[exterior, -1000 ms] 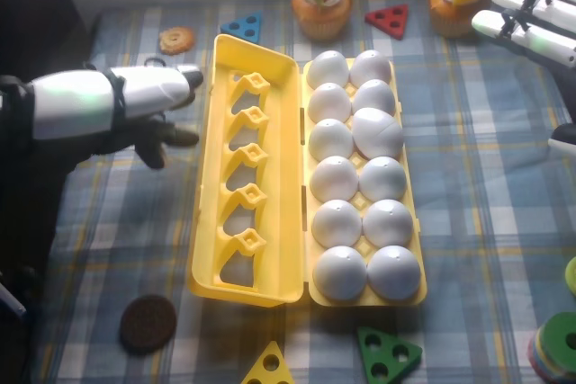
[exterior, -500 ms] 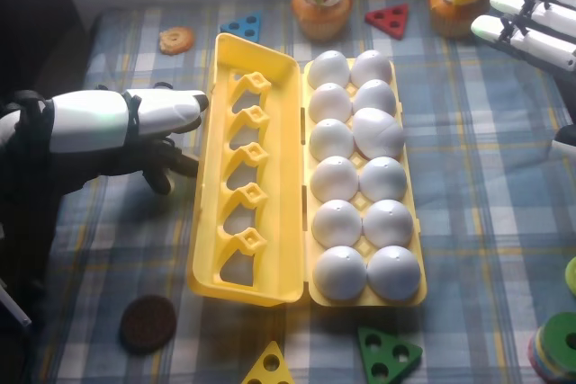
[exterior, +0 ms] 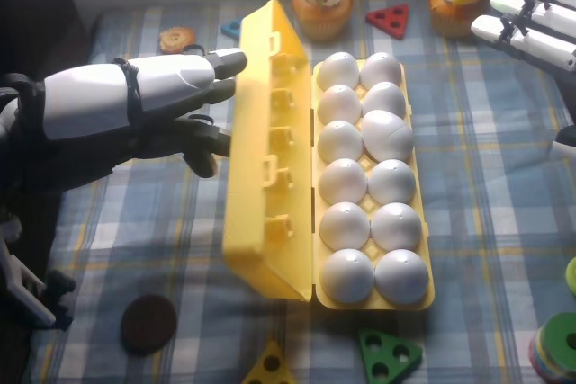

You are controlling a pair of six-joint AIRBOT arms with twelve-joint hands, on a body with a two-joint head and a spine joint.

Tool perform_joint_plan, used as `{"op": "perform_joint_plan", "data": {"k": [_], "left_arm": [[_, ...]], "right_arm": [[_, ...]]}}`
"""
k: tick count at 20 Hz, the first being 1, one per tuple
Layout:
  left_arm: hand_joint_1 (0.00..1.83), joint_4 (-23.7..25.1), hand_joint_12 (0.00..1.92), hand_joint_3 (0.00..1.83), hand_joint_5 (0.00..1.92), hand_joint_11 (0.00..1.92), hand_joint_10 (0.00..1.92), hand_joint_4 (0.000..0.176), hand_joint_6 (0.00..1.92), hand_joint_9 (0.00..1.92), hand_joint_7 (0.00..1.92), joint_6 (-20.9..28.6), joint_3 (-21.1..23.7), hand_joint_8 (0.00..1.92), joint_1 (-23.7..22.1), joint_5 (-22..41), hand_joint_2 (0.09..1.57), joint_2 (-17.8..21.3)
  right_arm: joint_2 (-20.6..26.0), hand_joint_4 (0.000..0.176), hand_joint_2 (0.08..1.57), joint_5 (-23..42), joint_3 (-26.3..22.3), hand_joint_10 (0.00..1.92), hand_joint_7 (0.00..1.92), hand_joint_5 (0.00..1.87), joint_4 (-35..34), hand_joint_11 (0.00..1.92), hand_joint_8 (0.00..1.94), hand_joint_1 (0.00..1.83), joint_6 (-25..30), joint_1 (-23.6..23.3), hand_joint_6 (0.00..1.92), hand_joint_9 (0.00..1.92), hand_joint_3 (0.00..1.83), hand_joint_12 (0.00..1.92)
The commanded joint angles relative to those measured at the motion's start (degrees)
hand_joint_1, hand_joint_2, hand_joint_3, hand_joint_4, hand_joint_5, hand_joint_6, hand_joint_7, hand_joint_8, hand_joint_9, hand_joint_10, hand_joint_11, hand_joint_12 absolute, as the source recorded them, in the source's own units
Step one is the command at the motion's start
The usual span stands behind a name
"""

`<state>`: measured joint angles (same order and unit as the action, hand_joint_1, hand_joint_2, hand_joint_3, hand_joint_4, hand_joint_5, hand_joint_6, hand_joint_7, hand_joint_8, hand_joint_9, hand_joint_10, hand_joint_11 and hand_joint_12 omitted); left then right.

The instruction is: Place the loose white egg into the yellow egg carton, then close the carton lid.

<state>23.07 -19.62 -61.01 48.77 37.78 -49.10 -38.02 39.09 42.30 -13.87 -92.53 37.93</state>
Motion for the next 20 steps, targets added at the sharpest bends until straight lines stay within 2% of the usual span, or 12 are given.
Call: {"op": "perform_joint_plan", "data": {"k": [1, 4, 6, 7, 9, 11, 12, 14, 15, 17, 18, 20], "left_arm": [[0.00, -1.41, 1.39, 0.00, 0.00, 0.19, 0.31, 0.085, 0.00, 0.46, 0.01, 0.60, 0.37, 0.00, -1.02, 8.30, 1.22, 0.11], [0.00, 1.83, 1.48, 0.01, 0.00, 0.30, 0.32, 0.072, 0.00, 0.49, 0.00, 0.16, 1.15, 0.00, -4.23, 8.88, 1.25, -0.59], [0.00, 4.38, 1.56, 0.00, 0.00, 0.24, 0.33, 0.091, 0.00, 0.43, 0.00, 0.17, 0.69, 0.00, -6.57, 7.53, 1.22, -2.33], [0.04, 5.90, 1.65, 0.00, 0.00, 0.14, 0.51, 0.089, 0.00, 0.26, 0.04, 0.63, 0.29, 0.00, -7.47, 6.38, 1.23, -3.24], [0.03, 12.46, 1.60, 0.00, 0.00, 0.21, 0.57, 0.000, 0.00, 0.20, 0.07, 5.89, -2.03, 0.01, -10.23, 3.07, 1.25, -6.71], [0.05, 17.01, 1.61, 0.00, 0.00, 0.15, 0.56, 0.000, 0.00, 0.17, 0.07, 9.17, -3.65, 0.00, -11.94, 1.03, 1.26, -9.14], [0.01, 19.43, 1.58, 0.00, 0.00, 0.00, 0.44, 0.014, 0.00, 0.10, 0.07, 10.75, -4.29, 0.01, -12.86, 0.26, 1.27, -10.30], [0.00, 24.56, 1.66, 0.01, 0.00, 0.08, 0.51, 0.021, 0.00, 0.17, 0.12, 13.54, -5.33, 0.02, -14.53, -1.93, 1.29, -12.48], [0.00, 26.45, 1.68, 0.00, 0.01, 0.08, 0.61, 0.000, 0.00, 0.16, 0.16, 15.12, -5.82, 0.02, -14.86, -2.37, 1.31, -13.15], [0.00, 30.77, 1.48, 0.00, 0.02, 0.00, 0.48, 0.003, 0.01, 0.01, 0.09, 19.30, -6.83, 0.01, -15.41, -3.03, 1.33, -14.58], [0.00, 31.01, 1.37, 0.00, 0.00, 0.00, 0.35, 0.019, 0.00, 0.00, 0.04, 19.40, -6.84, 0.01, -15.42, -3.06, 1.34, -14.63], [0.00, 30.12, 1.29, 0.00, 0.03, 0.00, 0.33, 0.000, 0.01, 0.00, 0.07, 19.39, -6.85, 0.01, -15.48, -2.54, 1.33, -13.90]], "right_arm": [[0.26, 0.000, 1.26, 6.57, 0.24, 0.00, 0.00, 0.00, 0.48, 0.00, 0.00, 0.73, -0.17, -0.42, 0.00, 0.00, 0.00, 0.84], [0.30, 0.000, 1.27, 6.58, 0.26, 0.00, 0.00, 0.00, 0.27, 0.00, 0.00, 0.76, -0.17, -0.42, 0.00, 0.00, 0.00, 0.48], [0.36, 0.000, 1.26, 6.59, 0.30, 0.00, 0.00, 0.00, 0.17, 0.00, 0.00, 0.77, -0.17, -0.42, 0.00, 0.00, 0.00, 0.46], [0.42, 0.000, 1.27, 6.59, 0.31, 0.00, 0.00, 0.00, 0.15, 0.00, 0.00, 0.70, -0.17, -0.42, 0.00, 0.00, 0.00, 0.71], [0.65, 0.000, 1.29, 6.59, 0.33, 0.00, 0.00, 0.00, 0.05, 0.00, 0.00, 0.64, -0.17, -0.42, 0.00, 0.00, 0.00, 1.07], [0.67, 0.000, 1.28, 6.59, 0.39, 0.00, 0.00, 0.00, -0.05, 0.00, 0.00, 0.64, -0.17, -0.42, 0.00, 0.00, 0.00, 1.16], [0.67, 0.000, 1.28, 6.59, 0.39, 0.00, 0.00, 0.00, -0.07, 0.00, 0.00, 0.66, -0.17, -0.42, 0.00, 0.00, 0.00, 1.01], [0.67, 0.000, 1.28, 6.59, 0.39, 0.00, 0.00, 0.00, -0.07, 0.00, 0.00, 0.63, -0.17, -0.42, 0.00, 0.00, 0.00, 1.03], [0.68, 0.000, 1.28, 6.59, 0.39, 0.00, 0.00, 0.00, -0.08, 0.00, 0.00, 0.65, -0.17, -0.42, 0.00, 0.00, 0.00, 1.03], [0.66, 0.000, 1.28, 6.58, 0.40, 0.00, 0.00, 0.00, -0.08, 0.00, 0.00, 0.63, -0.17, -0.42, 0.00, 0.00, 0.00, 0.99], [0.66, 0.000, 1.27, 6.58, 0.40, 0.00, 0.00, 0.00, -0.08, 0.00, 0.00, 0.64, -0.17, -0.42, 0.00, 0.00, 0.00, 1.03], [0.67, 0.000, 1.28, 6.59, 0.40, 0.01, 0.00, 0.00, -0.09, 0.00, 0.00, 0.66, -0.17, -0.41, 0.00, 0.02, 0.00, 1.31]]}}
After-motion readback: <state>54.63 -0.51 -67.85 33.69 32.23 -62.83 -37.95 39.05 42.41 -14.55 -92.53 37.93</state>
